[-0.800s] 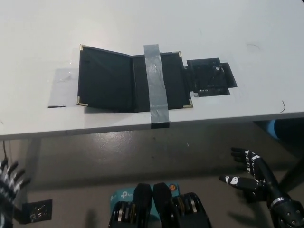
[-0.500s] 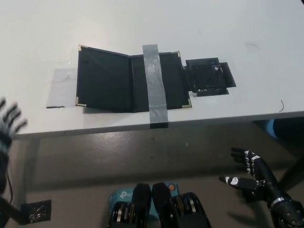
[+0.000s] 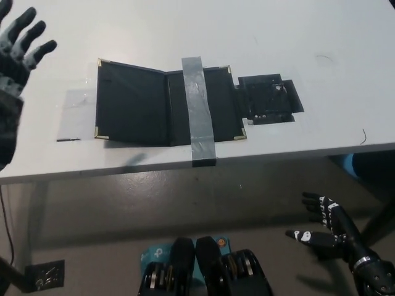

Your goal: The robot uses its left hand to push the cover of the diary kept in the middle of the desk towards the right to close it

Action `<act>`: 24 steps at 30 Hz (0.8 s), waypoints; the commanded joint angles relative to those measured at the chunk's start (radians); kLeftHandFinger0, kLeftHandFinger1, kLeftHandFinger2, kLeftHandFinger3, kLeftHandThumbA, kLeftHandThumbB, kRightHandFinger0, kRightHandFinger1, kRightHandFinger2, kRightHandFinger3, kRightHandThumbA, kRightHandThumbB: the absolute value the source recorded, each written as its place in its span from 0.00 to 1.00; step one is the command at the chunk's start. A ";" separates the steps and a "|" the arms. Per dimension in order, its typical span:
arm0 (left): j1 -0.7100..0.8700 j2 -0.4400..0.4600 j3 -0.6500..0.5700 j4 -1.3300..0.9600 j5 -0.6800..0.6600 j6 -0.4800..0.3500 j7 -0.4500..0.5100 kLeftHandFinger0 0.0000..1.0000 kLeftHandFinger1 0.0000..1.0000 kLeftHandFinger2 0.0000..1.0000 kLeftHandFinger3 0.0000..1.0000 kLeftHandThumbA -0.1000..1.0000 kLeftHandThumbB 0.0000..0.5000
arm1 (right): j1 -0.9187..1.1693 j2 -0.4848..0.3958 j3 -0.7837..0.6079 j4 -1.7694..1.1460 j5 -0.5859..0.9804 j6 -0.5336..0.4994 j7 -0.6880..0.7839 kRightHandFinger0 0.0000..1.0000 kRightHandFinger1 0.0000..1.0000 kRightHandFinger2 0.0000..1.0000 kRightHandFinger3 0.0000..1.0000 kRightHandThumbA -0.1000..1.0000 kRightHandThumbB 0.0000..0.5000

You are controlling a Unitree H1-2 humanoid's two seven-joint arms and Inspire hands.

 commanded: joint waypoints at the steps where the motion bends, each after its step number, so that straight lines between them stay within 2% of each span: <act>1: -0.043 -0.027 -0.005 0.060 -0.059 0.028 0.067 1.00 1.00 1.00 1.00 1.00 0.49 | -0.022 -0.011 0.004 -0.012 -0.014 -0.016 0.005 0.77 0.85 0.81 0.81 1.00 1.00; 5: -0.068 -0.075 0.012 0.204 -0.066 0.028 0.035 1.00 1.00 1.00 1.00 1.00 0.46 | -0.020 -0.010 0.004 -0.018 -0.016 -0.006 0.009 0.78 0.85 0.81 0.82 1.00 0.99; 6: -0.074 -0.085 0.016 0.247 -0.057 0.027 0.031 1.00 1.00 1.00 1.00 1.00 0.49 | -0.019 -0.009 0.001 -0.018 -0.013 -0.007 0.010 0.78 0.85 0.81 0.82 1.00 1.00; 9: -0.087 -0.097 0.018 0.336 -0.022 0.023 0.032 1.00 1.00 1.00 1.00 1.00 0.49 | -0.018 -0.003 -0.005 -0.017 -0.005 -0.013 0.011 0.78 0.85 0.81 0.81 1.00 0.99; 16: -0.113 -0.080 0.034 0.559 0.037 -0.053 0.007 1.00 1.00 1.00 1.00 1.00 0.46 | -0.016 -0.006 0.000 -0.021 -0.011 -0.008 0.013 0.80 0.86 0.82 0.83 1.00 0.96; 21: -0.119 -0.064 0.040 0.653 0.089 -0.070 0.023 1.00 1.00 1.00 1.00 1.00 0.41 | -0.019 -0.007 0.002 -0.015 -0.017 -0.010 0.011 0.79 0.86 0.82 0.82 1.00 0.98; 24: -0.122 -0.064 0.047 0.679 0.101 -0.067 0.030 1.00 1.00 1.00 1.00 1.00 0.42 | -0.018 -0.003 -0.005 -0.018 -0.003 -0.006 0.015 0.80 0.86 0.82 0.82 1.00 0.99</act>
